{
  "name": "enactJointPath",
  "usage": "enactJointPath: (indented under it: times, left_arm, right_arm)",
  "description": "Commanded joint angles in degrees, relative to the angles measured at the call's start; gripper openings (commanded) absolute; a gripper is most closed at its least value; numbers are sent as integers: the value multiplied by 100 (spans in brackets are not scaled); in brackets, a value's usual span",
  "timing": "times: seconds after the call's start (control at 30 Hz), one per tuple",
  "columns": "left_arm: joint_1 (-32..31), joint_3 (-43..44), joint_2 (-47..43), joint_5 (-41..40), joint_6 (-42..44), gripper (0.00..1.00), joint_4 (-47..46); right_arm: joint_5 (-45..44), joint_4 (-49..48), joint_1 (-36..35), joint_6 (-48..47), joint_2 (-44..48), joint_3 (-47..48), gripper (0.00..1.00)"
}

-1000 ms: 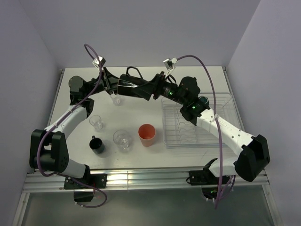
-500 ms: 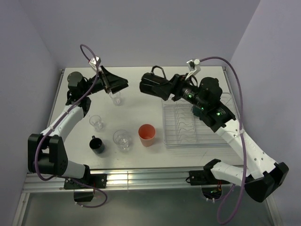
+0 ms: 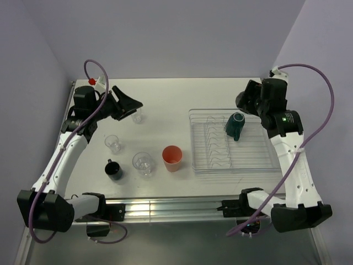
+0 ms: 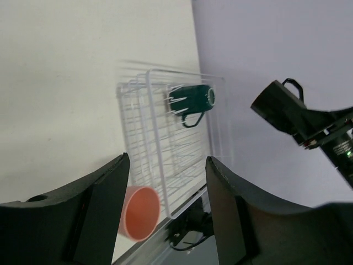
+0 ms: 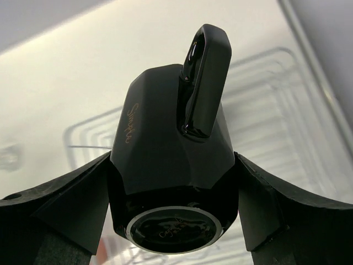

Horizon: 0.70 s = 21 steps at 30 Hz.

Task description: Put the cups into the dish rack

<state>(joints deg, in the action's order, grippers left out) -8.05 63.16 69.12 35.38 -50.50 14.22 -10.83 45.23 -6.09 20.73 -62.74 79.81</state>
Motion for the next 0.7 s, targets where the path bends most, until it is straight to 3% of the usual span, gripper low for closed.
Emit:
enactJointPath:
  times: [0.0, 0.3, 0.67]
  left_arm:
    - [-117, -154, -364, -487, 751, 63, 844]
    - [-161, -392, -567, -593, 1217, 64, 1171]
    - [-161, -269, -31, -453, 1464, 64, 1241]
  right_arm:
    - [-692, 363, 370, -236, -317, 237, 0]
    - [-851, 654, 898, -342, -775, 176, 0]
    - [-666, 548, 1224, -298, -1670, -132, 0]
